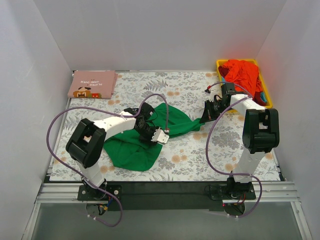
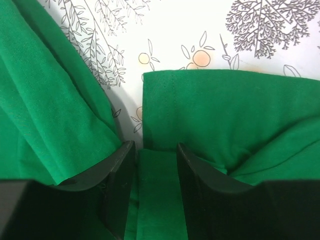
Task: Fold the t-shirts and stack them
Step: Flatten the tshirt out
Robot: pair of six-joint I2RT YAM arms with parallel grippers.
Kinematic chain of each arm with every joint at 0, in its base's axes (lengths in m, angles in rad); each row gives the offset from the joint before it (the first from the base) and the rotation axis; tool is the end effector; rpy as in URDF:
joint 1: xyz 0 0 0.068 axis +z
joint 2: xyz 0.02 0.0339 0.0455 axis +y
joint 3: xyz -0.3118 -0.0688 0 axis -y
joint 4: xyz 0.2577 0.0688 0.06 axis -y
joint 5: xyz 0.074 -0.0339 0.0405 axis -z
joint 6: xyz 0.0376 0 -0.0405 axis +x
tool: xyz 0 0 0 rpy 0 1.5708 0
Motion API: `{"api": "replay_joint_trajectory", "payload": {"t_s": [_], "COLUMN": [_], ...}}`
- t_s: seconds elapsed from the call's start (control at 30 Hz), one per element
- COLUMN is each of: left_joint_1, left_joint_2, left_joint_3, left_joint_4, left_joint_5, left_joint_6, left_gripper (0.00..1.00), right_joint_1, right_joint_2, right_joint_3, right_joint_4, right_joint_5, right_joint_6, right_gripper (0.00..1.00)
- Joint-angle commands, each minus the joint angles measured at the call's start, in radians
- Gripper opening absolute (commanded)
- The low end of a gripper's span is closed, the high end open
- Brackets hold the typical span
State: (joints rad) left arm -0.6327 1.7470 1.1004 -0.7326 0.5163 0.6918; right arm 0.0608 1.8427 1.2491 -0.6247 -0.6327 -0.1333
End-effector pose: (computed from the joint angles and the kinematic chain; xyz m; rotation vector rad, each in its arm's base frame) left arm 0.2606 -0.2141 0.2084 1.8064 2.1993 -0.7428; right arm 0.3849 0.0457 0.2215 -0.4101 2.6200 0.8489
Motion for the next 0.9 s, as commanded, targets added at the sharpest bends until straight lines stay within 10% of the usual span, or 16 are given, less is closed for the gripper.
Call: {"api": "replay_joint_trajectory", "payload": {"t_s": [0.0, 0.33, 0.87], "left_joint_1": [-0.004, 0.008, 0.018], "left_joint_2": [0.011, 0.039, -0.066], "left_joint_3": [0.029, 0.038, 0.079], "left_joint_4": [0.036, 0.024, -0.087], "left_joint_5": [-0.012, -0.05, 0.013], "left_joint_6": [0.023, 0.017, -0.023], "left_gripper": [0.38, 0.45, 0.0], "right_joint_1": [-0.001, -0.001, -0.003], "right_joint_2": [-0.033, -0.036, -0.042], "right_joint_3": [0.003, -0.004, -0.007], "right_joint_4": [0.013, 0.014, -0.001], "right_joint_5": [-0.032, -0.032, -0.004], "right_joint_6": [0.003, 0.003, -0.035], "right_gripper": [0.01, 0.01, 0.1]}}
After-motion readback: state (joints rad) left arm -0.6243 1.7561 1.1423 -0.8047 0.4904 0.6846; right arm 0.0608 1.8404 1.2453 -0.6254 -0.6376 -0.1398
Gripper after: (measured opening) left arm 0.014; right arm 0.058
